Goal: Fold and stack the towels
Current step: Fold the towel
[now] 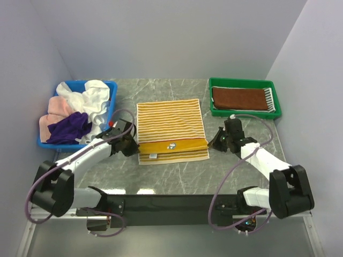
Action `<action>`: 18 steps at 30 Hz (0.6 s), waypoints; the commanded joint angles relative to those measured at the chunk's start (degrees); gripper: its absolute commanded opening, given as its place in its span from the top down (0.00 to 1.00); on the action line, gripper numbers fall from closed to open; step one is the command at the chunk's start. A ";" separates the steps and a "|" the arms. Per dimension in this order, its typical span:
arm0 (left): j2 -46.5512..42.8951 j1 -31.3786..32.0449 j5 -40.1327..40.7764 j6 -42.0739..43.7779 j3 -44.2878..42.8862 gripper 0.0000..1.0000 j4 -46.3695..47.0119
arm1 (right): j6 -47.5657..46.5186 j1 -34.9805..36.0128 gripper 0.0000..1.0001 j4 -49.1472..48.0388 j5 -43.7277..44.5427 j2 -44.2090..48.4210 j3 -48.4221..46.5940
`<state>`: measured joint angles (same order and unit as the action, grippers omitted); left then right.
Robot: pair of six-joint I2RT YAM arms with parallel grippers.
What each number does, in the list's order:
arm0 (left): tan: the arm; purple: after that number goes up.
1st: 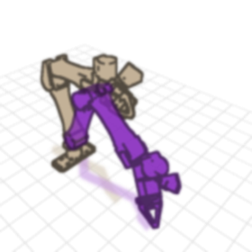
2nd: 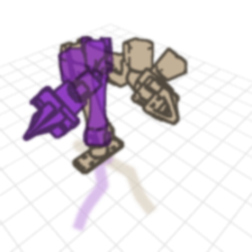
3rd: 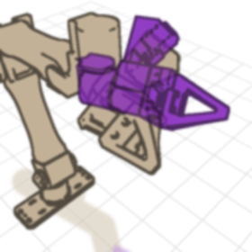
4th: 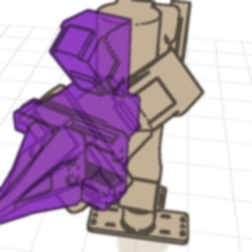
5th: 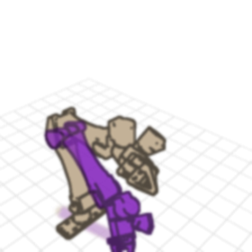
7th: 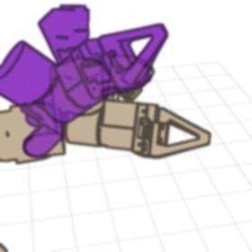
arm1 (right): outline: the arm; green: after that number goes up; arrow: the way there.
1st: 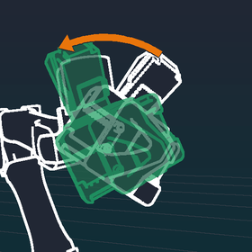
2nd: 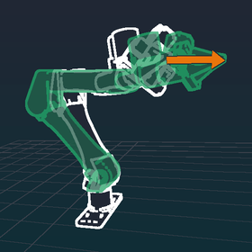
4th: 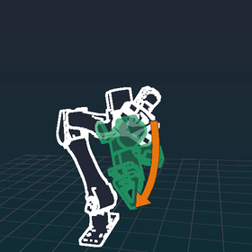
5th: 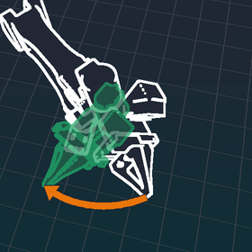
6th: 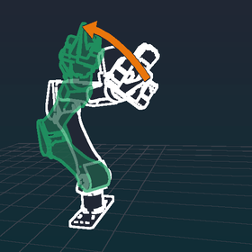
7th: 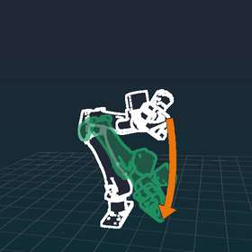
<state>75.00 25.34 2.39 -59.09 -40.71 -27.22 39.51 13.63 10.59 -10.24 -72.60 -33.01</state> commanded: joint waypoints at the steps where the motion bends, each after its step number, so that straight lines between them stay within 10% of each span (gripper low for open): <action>1: -4.60 0.14 2.36 1.61 -5.16 0.99 -5.46 | -2.24 -0.09 1.00 4.16 2.24 5.17 -4.51; 18: -5.23 1.73 -4.86 -0.85 3.53 0.99 -1.35 | 0.66 -0.09 1.00 0.93 1.09 9.15 7.88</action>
<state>68.60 26.59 -1.10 -59.70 -38.28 -30.59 39.59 13.63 14.96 -10.63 -61.73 -26.11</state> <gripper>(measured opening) 0.034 0.008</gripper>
